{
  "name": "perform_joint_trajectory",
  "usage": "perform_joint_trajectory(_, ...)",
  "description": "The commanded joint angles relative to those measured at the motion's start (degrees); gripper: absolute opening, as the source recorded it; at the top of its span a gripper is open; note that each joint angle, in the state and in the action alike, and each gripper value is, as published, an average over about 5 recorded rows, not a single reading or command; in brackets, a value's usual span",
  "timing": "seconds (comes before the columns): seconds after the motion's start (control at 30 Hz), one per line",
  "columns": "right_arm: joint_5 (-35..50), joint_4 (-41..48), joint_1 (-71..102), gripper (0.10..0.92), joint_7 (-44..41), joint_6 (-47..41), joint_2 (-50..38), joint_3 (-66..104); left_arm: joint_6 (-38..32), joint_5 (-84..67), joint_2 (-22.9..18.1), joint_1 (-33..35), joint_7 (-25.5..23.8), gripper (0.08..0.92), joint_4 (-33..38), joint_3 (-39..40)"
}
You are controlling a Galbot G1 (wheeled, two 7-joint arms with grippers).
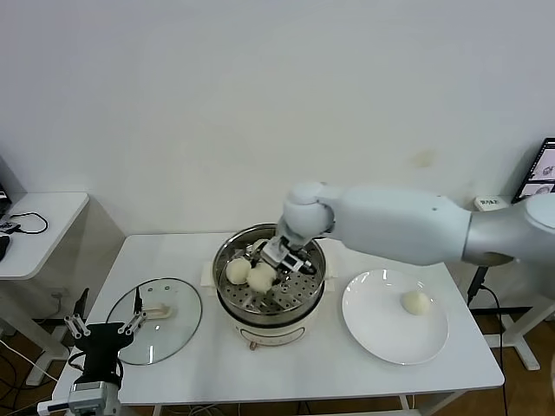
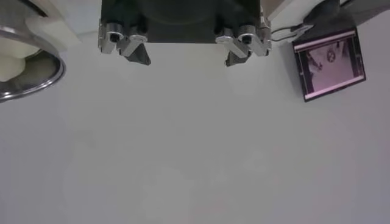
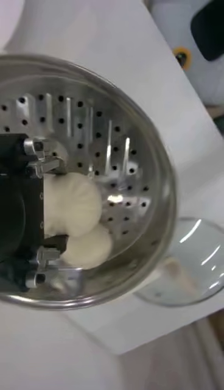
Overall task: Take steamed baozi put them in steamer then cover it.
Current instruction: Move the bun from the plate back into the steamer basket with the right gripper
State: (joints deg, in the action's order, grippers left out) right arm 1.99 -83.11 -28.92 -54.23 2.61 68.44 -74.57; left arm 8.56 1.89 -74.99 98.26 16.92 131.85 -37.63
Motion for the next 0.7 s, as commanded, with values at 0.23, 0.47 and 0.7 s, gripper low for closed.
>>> perform_joint_trajectory(0.23,-5.70,-0.77,0.67,0.617,-0.89,6.94,2.45,-1.59,-0.06,0.03,-0.20,0.06,0.13,0.823,0.18,0.11)
perform_joint_trajectory(0.47,-5.98,-1.73,0.00,0.632,-2.07,7.28,1.77,-1.84,-0.10,0.06,-0.36,0.06,0.19,0.823,0.17,0.24)
perform_joint_trajectory(0.7,-5.64,-2.85,-1.18,0.780,-1.67,7.96,-0.04,-1.65,-0.16,0.12,-0.58,0.22,0.24,0.823,0.12,0.40)
